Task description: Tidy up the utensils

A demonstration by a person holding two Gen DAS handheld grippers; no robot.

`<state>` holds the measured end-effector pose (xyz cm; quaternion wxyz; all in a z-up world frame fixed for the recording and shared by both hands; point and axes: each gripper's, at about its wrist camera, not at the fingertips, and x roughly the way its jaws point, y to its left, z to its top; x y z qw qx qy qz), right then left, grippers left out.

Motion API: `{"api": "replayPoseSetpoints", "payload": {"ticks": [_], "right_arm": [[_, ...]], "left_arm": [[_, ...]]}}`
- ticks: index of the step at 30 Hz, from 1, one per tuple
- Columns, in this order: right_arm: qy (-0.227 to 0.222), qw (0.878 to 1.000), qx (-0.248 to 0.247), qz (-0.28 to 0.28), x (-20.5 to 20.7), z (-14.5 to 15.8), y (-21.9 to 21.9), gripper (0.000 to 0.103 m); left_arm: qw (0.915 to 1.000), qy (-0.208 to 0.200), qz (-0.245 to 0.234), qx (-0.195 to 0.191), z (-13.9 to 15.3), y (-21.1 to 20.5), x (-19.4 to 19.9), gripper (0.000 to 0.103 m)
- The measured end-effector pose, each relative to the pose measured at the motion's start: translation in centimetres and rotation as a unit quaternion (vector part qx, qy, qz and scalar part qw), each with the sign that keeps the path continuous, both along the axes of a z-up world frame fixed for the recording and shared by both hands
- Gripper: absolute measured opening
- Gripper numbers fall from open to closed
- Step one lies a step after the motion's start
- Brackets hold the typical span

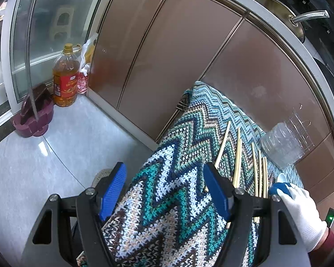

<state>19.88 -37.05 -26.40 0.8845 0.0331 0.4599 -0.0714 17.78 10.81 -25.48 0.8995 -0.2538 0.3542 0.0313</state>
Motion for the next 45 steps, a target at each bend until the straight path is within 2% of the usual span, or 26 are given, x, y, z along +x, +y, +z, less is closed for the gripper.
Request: {"api": "replayPoseSetpoints", "payload": {"ticks": [45], "right_arm": [[0.0,1.0,0.0,0.0,-0.06,0.06,0.0,0.103]], "left_arm": [[1.0,0.006,0.004,-0.005,-0.36,-0.05,-0.04,0.07]]}}
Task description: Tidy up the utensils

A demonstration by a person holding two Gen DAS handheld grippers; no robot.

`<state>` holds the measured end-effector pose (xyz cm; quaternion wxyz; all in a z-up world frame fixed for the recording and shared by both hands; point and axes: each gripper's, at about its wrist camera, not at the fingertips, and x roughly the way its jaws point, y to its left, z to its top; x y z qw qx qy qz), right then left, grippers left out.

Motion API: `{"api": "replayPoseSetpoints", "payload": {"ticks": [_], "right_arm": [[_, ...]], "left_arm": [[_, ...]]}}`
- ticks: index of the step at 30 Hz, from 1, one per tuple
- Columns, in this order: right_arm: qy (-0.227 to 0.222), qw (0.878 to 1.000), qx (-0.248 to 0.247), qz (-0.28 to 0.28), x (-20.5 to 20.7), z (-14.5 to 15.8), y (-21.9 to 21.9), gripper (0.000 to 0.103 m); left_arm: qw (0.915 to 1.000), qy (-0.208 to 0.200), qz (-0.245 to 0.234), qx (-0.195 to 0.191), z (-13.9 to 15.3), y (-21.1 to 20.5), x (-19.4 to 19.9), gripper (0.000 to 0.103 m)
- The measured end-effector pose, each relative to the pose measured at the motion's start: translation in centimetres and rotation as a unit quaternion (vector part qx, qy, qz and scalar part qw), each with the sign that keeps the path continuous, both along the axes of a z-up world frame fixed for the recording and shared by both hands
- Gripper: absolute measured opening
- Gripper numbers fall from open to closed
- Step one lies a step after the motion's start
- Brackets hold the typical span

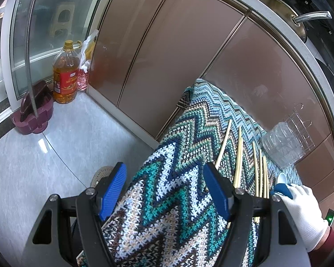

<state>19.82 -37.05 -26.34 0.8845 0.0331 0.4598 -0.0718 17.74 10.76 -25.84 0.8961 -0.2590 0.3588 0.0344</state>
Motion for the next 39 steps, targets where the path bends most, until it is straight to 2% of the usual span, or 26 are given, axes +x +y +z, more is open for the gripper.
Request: {"api": "replayPoseSetpoints", "payload": {"ticks": [39], "right_arm": [[0.0,1.0,0.0,0.0,-0.05,0.03,0.07,0.103]], "left_arm": [[1.0,0.007,0.001,-0.005,-0.3,0.08,0.21,0.07]]}}
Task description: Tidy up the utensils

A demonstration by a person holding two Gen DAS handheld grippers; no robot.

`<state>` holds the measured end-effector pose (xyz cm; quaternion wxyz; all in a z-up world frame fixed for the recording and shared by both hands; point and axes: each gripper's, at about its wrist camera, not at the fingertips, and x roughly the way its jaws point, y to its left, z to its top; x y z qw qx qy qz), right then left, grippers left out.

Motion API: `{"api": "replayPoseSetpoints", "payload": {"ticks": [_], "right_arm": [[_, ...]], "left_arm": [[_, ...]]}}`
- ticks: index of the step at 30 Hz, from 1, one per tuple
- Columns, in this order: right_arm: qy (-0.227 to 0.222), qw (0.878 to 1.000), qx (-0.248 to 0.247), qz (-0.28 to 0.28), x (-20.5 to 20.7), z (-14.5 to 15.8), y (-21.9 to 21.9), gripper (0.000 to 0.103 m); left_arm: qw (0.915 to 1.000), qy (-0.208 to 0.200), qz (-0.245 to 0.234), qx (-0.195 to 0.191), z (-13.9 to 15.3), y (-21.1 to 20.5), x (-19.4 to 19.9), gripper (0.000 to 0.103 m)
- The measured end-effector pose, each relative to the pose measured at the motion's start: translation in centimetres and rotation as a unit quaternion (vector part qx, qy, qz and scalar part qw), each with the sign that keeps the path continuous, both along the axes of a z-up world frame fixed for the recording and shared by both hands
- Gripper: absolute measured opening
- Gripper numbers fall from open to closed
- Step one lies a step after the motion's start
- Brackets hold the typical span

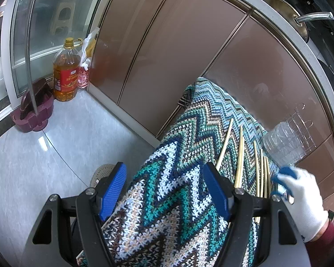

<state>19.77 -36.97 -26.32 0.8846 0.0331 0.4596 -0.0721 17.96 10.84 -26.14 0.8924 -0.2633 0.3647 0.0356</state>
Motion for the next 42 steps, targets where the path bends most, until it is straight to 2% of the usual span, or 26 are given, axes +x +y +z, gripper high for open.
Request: {"api": "replayPoseSetpoints", "payload": {"ticks": [18,42], "right_arm": [[0.0,1.0,0.0,0.0,-0.02,0.02,0.01,0.103],[0.0,1.0,0.0,0.0,-0.05,0.04,0.02,0.103]], "left_arm": [[0.9999,0.007,-0.002,-0.014,-0.19,0.3,0.25,0.07],[0.9999,0.008,0.0,-0.011,-0.17,0.38,0.23,0.07]]}}
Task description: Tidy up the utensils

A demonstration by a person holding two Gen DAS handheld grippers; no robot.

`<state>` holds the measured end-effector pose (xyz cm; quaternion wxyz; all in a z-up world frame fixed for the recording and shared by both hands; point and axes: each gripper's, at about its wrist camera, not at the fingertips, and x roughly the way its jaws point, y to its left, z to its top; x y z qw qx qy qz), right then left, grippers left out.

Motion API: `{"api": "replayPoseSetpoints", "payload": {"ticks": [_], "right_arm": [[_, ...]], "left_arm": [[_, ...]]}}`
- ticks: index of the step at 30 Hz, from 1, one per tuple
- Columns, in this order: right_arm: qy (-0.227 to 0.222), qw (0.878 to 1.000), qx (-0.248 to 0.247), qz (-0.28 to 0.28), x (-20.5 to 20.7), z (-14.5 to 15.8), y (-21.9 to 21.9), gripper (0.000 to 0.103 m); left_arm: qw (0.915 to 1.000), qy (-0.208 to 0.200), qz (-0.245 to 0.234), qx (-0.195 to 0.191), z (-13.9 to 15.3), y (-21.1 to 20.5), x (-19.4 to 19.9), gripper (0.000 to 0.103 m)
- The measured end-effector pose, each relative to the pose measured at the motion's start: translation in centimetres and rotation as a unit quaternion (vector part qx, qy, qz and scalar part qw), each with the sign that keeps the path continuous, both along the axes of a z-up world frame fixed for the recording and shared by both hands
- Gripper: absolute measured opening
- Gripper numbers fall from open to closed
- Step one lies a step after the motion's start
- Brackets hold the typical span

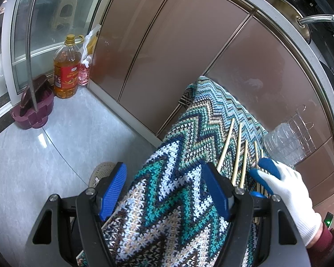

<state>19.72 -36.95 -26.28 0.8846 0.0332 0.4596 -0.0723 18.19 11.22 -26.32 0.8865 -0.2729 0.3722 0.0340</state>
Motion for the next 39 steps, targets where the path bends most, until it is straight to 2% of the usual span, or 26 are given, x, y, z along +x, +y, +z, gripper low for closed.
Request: {"api": "replayPoseSetpoints", "payload": {"ticks": [21,26,34,39], "right_arm": [[0.0,1.0,0.0,0.0,0.0,0.0,0.0,0.103],[0.0,1.0,0.0,0.0,0.0,0.0,0.1,0.103],[0.0,1.0,0.0,0.0,-0.1,0.0,0.0,0.103],[0.0,1.0,0.0,0.0,-0.1,0.0,0.1,0.103]], "left_arm": [[0.9999,0.005,0.004,0.011,0.1,-0.2,0.0,0.07],[0.9996,0.007,0.004,0.028,0.4,-0.7,-0.1,0.07],[0.9966,0.01,-0.004,0.082,1.1,-2.4,-0.1,0.07],[0.9976,0.006,0.006,0.069,1.0,-1.8,-0.5,0.07]]}}
